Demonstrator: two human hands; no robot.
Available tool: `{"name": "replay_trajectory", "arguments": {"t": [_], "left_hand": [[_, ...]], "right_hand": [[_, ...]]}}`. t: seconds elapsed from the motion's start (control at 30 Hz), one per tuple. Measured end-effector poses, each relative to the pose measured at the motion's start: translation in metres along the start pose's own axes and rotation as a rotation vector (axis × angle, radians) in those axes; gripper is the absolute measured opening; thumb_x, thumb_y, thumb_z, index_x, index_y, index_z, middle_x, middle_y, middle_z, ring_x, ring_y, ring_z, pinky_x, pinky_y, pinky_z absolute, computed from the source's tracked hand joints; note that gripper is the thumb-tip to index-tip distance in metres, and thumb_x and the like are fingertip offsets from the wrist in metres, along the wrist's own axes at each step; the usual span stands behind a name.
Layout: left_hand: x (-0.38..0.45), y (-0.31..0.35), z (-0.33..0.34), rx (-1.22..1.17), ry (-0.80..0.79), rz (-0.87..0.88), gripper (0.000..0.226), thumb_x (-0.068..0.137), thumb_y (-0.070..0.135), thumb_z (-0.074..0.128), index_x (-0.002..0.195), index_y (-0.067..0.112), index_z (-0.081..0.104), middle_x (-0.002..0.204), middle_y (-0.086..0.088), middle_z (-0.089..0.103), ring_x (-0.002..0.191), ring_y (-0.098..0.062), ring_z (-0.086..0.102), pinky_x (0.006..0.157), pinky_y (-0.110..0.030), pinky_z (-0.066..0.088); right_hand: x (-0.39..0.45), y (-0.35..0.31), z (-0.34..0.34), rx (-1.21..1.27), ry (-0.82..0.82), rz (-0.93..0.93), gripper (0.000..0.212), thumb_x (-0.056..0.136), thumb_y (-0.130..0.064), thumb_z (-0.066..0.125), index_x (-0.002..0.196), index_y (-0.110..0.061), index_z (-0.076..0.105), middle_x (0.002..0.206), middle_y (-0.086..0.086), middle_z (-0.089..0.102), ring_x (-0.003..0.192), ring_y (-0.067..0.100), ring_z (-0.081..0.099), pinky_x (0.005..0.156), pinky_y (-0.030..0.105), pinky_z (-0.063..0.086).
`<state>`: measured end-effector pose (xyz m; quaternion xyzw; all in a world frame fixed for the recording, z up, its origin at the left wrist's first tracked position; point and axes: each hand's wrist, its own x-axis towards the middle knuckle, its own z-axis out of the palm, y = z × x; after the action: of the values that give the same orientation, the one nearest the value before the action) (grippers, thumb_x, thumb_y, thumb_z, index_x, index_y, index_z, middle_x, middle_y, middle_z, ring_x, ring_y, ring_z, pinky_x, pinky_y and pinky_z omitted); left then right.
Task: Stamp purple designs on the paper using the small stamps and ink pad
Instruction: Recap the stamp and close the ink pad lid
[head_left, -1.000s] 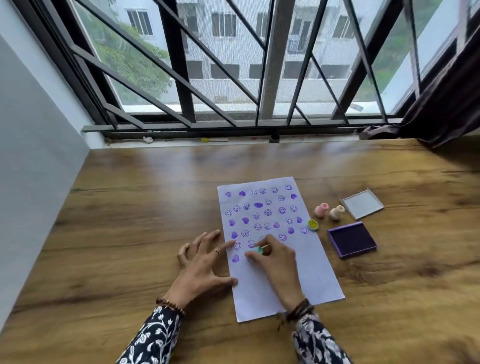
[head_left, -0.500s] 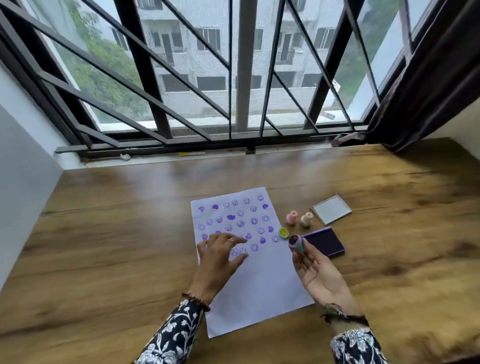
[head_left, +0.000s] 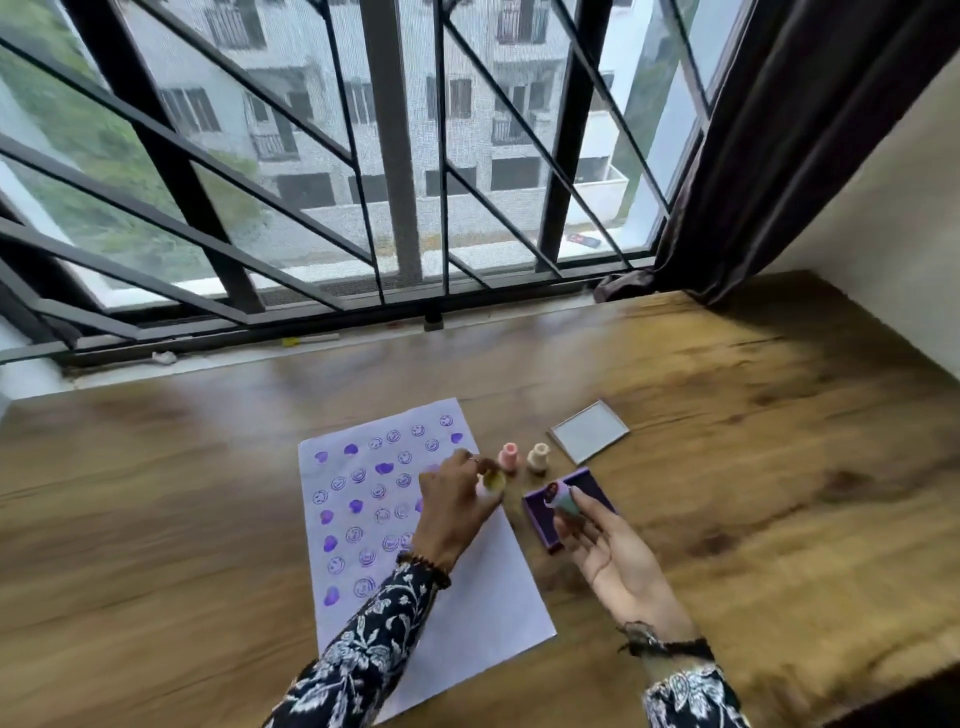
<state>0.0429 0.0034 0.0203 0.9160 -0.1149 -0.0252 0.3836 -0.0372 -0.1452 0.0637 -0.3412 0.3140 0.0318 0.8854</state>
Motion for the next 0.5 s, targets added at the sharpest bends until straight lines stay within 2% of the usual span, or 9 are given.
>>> {"name": "replay_trajectory", "arguments": {"t": [0.03, 0.1, 0.17, 0.23, 0.33, 0.43, 0.5], "left_hand": [[-0.002, 0.004, -0.004, -0.228, -0.002, -0.081, 0.011, 0.078, 0.017, 0.068, 0.089, 0.017, 0.069, 0.091, -0.003, 0.069, 0.086, -0.02, 0.061, 0.077, -0.031, 0.046], [-0.009, 0.015, -0.013, -0.693, -0.075, -0.252, 0.012, 0.077, 0.011, 0.069, 0.079, 0.022, 0.072, 0.079, 0.01, 0.073, 0.084, -0.014, 0.062, 0.067, -0.02, 0.046], [-0.015, 0.02, -0.018, -0.892, -0.151, -0.342, 0.018, 0.079, 0.009, 0.065, 0.078, 0.024, 0.073, 0.073, 0.016, 0.073, 0.086, -0.011, 0.06, 0.068, -0.022, 0.041], [-0.02, 0.024, -0.023, -0.945, -0.208, -0.352, 0.018, 0.08, 0.008, 0.063, 0.082, 0.022, 0.073, 0.077, 0.015, 0.074, 0.087, -0.01, 0.06, 0.073, -0.024, 0.04], [-0.024, 0.027, -0.03, -0.921, -0.218, -0.291, 0.018, 0.08, 0.008, 0.064, 0.087, 0.022, 0.073, 0.083, 0.011, 0.075, 0.087, -0.008, 0.062, 0.074, -0.018, 0.046], [-0.025, 0.03, -0.038, -0.874, -0.186, -0.222, 0.02, 0.078, 0.007, 0.066, 0.096, 0.014, 0.072, 0.098, -0.005, 0.074, 0.094, -0.012, 0.064, 0.079, -0.017, 0.05], [-0.024, 0.034, -0.041, -0.857, -0.152, -0.181, 0.022, 0.075, 0.003, 0.068, 0.096, 0.008, 0.071, 0.101, -0.012, 0.073, 0.094, -0.014, 0.066, 0.081, -0.019, 0.05]], "right_hand": [[0.002, 0.0, 0.0, -0.05, -0.017, -0.043, 0.011, 0.085, -0.003, 0.055, 0.086, -0.003, 0.066, 0.068, 0.006, 0.075, 0.061, 0.012, 0.07, 0.053, 0.018, 0.056], [0.005, 0.0, 0.002, -0.171, -0.04, -0.14, 0.011, 0.081, -0.002, 0.059, 0.087, -0.006, 0.067, 0.075, 0.005, 0.076, 0.07, 0.012, 0.071, 0.057, 0.017, 0.056], [0.006, 0.0, 0.006, -0.319, -0.052, -0.231, 0.013, 0.078, -0.004, 0.064, 0.086, -0.012, 0.071, 0.085, 0.004, 0.076, 0.081, 0.014, 0.071, 0.063, 0.017, 0.056], [0.006, -0.001, 0.01, -0.494, -0.06, -0.309, 0.016, 0.076, -0.008, 0.07, 0.09, -0.016, 0.072, 0.095, 0.004, 0.075, 0.09, 0.015, 0.069, 0.071, 0.022, 0.054], [0.006, -0.003, 0.015, -0.7, -0.065, -0.404, 0.021, 0.075, -0.013, 0.073, 0.094, -0.02, 0.072, 0.099, -0.001, 0.074, 0.095, 0.011, 0.068, 0.081, 0.026, 0.052], [0.005, -0.01, 0.021, -0.777, -0.106, -0.465, 0.02, 0.073, -0.011, 0.074, 0.087, -0.026, 0.073, 0.096, -0.004, 0.074, 0.093, 0.008, 0.067, 0.076, 0.02, 0.053], [0.006, -0.014, 0.023, -0.78, -0.122, -0.494, 0.021, 0.072, -0.009, 0.075, 0.079, -0.029, 0.074, 0.092, -0.002, 0.074, 0.087, 0.007, 0.068, 0.069, 0.014, 0.053]]}}
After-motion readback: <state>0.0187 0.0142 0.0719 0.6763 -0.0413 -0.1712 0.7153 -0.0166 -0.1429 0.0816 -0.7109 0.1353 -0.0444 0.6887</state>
